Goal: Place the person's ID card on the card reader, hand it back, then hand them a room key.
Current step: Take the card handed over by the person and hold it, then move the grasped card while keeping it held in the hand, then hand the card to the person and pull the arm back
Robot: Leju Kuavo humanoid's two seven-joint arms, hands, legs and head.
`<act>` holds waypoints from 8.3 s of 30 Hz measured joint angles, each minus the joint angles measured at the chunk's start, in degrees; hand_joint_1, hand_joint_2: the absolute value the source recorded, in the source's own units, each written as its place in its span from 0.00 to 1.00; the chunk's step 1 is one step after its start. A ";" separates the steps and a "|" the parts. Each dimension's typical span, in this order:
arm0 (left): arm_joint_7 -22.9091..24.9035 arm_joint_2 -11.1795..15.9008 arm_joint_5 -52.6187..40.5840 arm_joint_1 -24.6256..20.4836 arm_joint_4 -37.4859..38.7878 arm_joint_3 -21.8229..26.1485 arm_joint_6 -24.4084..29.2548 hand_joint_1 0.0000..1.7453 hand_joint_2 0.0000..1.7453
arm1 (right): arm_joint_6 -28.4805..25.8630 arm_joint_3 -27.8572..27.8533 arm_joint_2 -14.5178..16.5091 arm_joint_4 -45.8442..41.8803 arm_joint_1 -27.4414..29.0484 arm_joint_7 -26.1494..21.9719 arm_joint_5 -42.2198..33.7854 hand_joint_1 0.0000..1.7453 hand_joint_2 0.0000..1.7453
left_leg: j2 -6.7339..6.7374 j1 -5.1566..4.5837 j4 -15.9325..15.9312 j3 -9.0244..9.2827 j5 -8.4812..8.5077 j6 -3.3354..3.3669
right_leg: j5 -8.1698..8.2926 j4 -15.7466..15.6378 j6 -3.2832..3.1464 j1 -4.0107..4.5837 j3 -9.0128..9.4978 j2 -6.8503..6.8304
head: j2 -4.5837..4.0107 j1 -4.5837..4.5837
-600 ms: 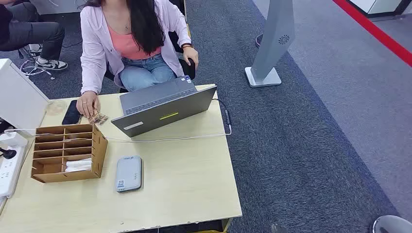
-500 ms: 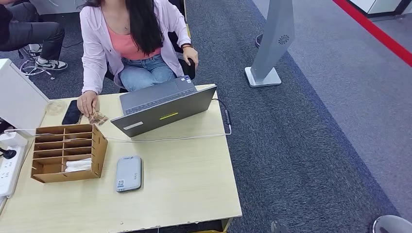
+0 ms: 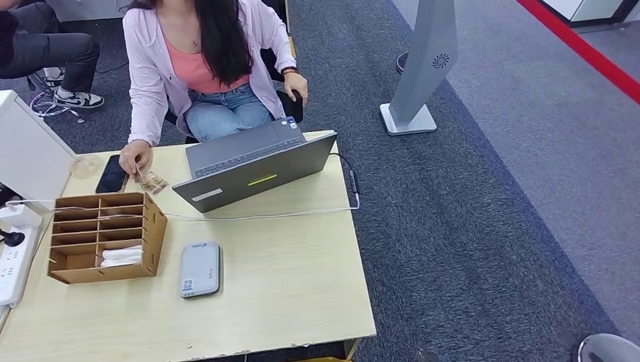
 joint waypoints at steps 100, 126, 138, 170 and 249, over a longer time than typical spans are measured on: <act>17.92 -0.46 -89.51 -21.02 -74.00 -31.96 49.13 0.00 1.00 | -0.75 11.94 2.53 1.34 -1.22 19.69 23.91 0.00 0.00 | 0.09 -0.01 0.11 -0.97 1.03 0.05 | 1.09 -0.02 -0.03 -0.01 -1.04 0.07 | 0.00 0.08; 18.28 1.09 -87.75 -23.24 -66.89 -34.17 49.18 1.00 1.00 | -0.67 11.87 2.53 1.34 -1.16 19.93 24.10 0.00 0.00 | 0.17 -0.01 0.12 -1.11 1.03 0.05 | 1.10 -0.02 -0.03 -0.01 -1.19 0.16 | 0.00 0.08; 17.27 1.42 -85.94 -23.40 -65.20 -34.66 49.60 1.00 1.00 | -0.67 11.79 2.53 1.34 -1.11 20.04 24.17 0.00 0.00 | 0.18 -0.01 0.11 -1.12 1.02 0.05 | 1.10 -0.02 -0.03 -0.01 -1.21 0.19 | 0.00 0.09; 14.51 0.01 -86.80 -8.24 -66.23 -42.72 50.83 1.00 1.00 | -1.77 8.92 2.53 1.34 -0.88 20.54 23.23 0.00 0.00 | 0.24 -0.02 0.11 -1.20 1.01 0.06 | 1.11 -0.02 -0.01 -0.02 -1.28 0.19 | 0.00 0.09; 17.69 2.09 -90.24 -13.17 -70.81 -40.10 55.49 1.00 1.00 | 0.28 7.22 2.60 1.37 -0.79 20.99 30.13 0.00 0.00 | 0.18 0.01 0.11 -1.35 1.14 0.02 | 1.19 0.00 -0.01 0.00 -1.41 0.15 | 0.00 0.15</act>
